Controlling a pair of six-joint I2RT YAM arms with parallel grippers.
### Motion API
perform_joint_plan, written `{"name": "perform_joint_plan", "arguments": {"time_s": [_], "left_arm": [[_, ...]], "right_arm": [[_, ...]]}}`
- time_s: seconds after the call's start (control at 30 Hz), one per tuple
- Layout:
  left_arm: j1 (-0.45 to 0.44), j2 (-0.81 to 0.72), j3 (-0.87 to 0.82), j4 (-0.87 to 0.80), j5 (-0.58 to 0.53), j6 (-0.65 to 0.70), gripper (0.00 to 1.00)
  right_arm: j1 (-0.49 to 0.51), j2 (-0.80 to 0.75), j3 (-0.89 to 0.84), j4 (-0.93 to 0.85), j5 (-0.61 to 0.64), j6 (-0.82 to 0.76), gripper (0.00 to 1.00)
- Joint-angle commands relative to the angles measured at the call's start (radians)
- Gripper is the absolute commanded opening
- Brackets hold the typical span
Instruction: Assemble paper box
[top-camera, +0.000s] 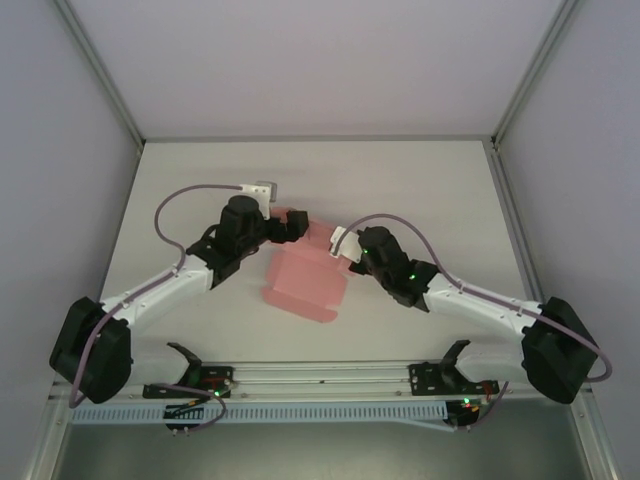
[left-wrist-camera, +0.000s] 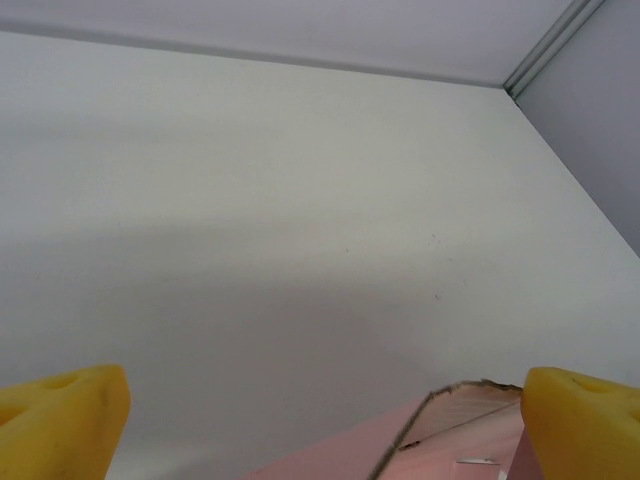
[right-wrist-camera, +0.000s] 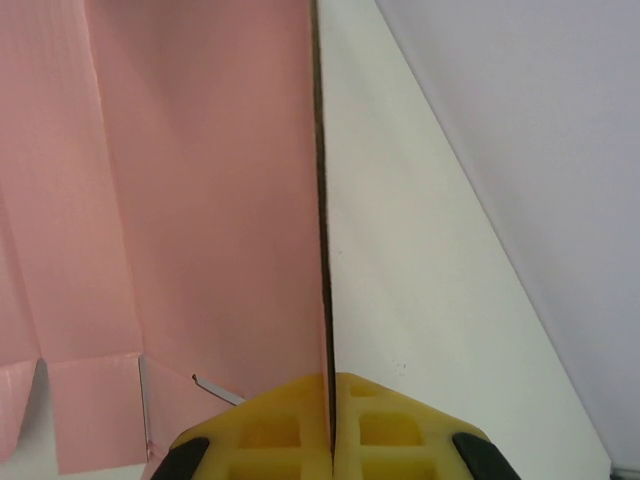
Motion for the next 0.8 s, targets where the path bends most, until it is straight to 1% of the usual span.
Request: {"name": "perform_joint_plan", "arguments": {"time_s": [0.0,0.07,0.2,0.33,0.4,0.43,0.53,0.57,0.63,0.7,0.77], "left_arm": [[0.036,-0.038,-0.008,-0.079,0.039,-0.003,1.0],[0.064,-0.077,-0.041,-0.06,0.106,0.006,1.0],[0.109,-0.12,-0.069,-0.097,0.149,0.018,1.0],[0.191,-0.13,-0.116,-0.085,0.291,0.027,1.0],[0.235,-0.132,-0.153,-0.028,0.373,0.021,1.0],[0.255,-0.129,-0.174,0.018,0.433,0.028,1.0],[0.301,-0.107,-0.227,0.164,0.543,0.002,1.0],[0.309,-0.093,-0.237,0.2,0.562,-0.011,0.99],[0.321,-0.057,-0.239,0.26,0.61,-0.012,0.91],[0.322,-0.025,-0.228,0.284,0.631,-0.015,0.81],[0.322,-0.004,-0.222,0.315,0.649,-0.021,0.74]], "right_arm": [[-0.011,-0.045,-0.006,0.072,-0.054,0.043,0.0],[-0.022,-0.049,-0.012,0.064,-0.051,0.053,0.0],[-0.048,-0.06,-0.026,0.071,-0.054,0.09,0.0],[-0.065,-0.065,-0.029,0.064,-0.082,0.101,0.0],[-0.072,-0.064,-0.028,0.061,-0.103,0.107,0.0],[-0.076,-0.063,-0.026,0.059,-0.109,0.109,0.0],[-0.086,-0.054,-0.014,0.044,-0.119,0.12,0.0],[-0.087,-0.05,-0.01,0.038,-0.122,0.126,0.0],[-0.091,-0.047,-0.007,0.034,-0.136,0.133,0.0],[-0.092,-0.044,-0.007,0.033,-0.146,0.135,0.0],[-0.096,-0.036,-0.005,0.027,-0.149,0.14,0.0]]}}
